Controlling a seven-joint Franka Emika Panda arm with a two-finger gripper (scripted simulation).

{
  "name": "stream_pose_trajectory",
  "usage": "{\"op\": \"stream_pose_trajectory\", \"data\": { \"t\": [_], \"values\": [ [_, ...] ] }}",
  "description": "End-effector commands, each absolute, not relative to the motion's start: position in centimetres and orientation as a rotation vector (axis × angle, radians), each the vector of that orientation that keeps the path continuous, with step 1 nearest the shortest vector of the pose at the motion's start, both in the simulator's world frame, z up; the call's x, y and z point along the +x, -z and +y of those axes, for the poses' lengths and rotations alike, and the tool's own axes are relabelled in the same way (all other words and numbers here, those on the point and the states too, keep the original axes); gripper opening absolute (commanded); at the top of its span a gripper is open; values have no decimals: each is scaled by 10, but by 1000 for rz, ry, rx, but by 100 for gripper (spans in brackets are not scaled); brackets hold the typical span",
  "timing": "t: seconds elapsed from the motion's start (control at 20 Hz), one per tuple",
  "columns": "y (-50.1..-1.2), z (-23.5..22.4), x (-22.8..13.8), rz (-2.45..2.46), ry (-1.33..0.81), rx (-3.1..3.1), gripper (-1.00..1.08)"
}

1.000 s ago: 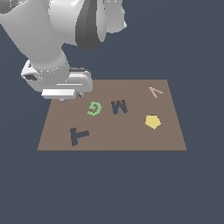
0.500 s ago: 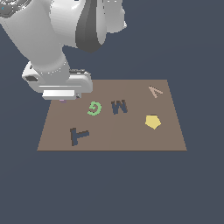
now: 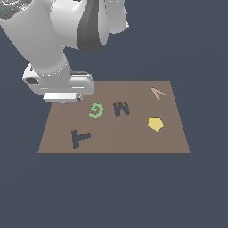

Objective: Insert a designated object into the corresponding slot on a board.

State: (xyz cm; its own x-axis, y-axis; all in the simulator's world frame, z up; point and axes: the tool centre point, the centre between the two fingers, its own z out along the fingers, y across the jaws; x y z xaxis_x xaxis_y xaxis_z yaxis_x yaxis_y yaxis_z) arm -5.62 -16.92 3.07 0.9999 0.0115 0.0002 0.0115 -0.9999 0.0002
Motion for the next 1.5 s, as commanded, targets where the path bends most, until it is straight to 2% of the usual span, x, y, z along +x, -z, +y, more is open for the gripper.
{"op": "stream_pose_trajectory", "data": {
  "t": [0.0, 0.4, 1.05, 1.45],
  "values": [
    [-31, -168, -52, 29, -1, 3141, -100],
    [-33, -160, -22, 104, -1, 3139, -100],
    [-38, -130, 58, 307, 0, 3126, -100],
    [-40, -116, 87, 381, 1, 3118, -100]
  ]
}}
